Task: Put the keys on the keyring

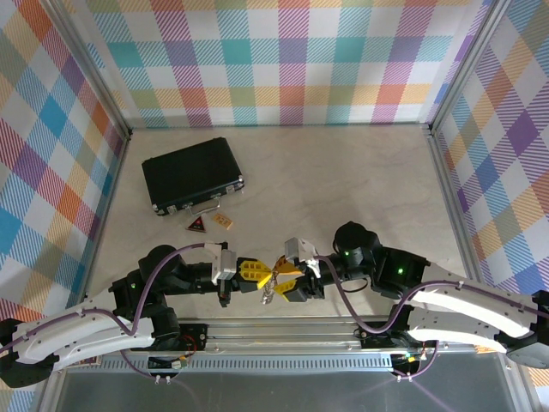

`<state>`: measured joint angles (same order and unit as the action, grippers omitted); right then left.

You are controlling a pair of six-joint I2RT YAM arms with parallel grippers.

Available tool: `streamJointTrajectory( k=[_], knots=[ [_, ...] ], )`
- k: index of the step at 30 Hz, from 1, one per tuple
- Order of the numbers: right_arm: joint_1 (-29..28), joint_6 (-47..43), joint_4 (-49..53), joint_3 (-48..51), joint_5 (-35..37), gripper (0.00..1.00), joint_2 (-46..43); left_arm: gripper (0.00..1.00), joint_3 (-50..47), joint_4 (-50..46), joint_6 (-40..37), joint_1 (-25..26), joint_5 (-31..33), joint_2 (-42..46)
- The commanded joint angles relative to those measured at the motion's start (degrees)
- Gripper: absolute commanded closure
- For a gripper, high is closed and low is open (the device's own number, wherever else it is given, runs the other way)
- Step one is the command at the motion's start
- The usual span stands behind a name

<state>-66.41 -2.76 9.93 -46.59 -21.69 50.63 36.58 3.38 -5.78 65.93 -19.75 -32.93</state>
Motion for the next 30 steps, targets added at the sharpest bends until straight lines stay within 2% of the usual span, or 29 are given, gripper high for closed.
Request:
streamJointTrajectory(
  k=[1,7,14,21,24,27,30],
  knots=[
    [-0.22,2.54,-5.45,1.44,-0.04,0.61,0.3,1.0,-0.27,3.13,-0.2,0.07,0.99,0.58],
    [-0.21,3.12,-6.05,2.81,2.04,0.66,-0.94,1.0,-1.11,2.91,-0.33,0.07,1.9,1.37],
    [-0.21,2.34,-4.22,2.91,3.68,0.85,-2.37,1.0,-1.86,2.61,-0.7,0.07,2.87,1.81],
    [-0.19,1.58,-3.39,2.73,2.56,0.94,-2.52,1.0,-1.86,1.73,-0.95,0.07,3.09,2.08],
    [-0.21,1.45,-3.08,2.56,1.69,0.88,-2.45,1.0,-1.77,1.6,-1.0,0.07,2.96,2.14],
    [-0.21,1.7,-3.71,2.77,1.74,0.73,-2.32,1.0,-1.69,1.63,-0.99,0.05,2.87,2.18],
    [-0.2,1.98,-4.67,3.03,1.92,0.65,-2.08,1.0,-1.74,1.9,-0.91,0.07,2.81,2.08]
  ],
)
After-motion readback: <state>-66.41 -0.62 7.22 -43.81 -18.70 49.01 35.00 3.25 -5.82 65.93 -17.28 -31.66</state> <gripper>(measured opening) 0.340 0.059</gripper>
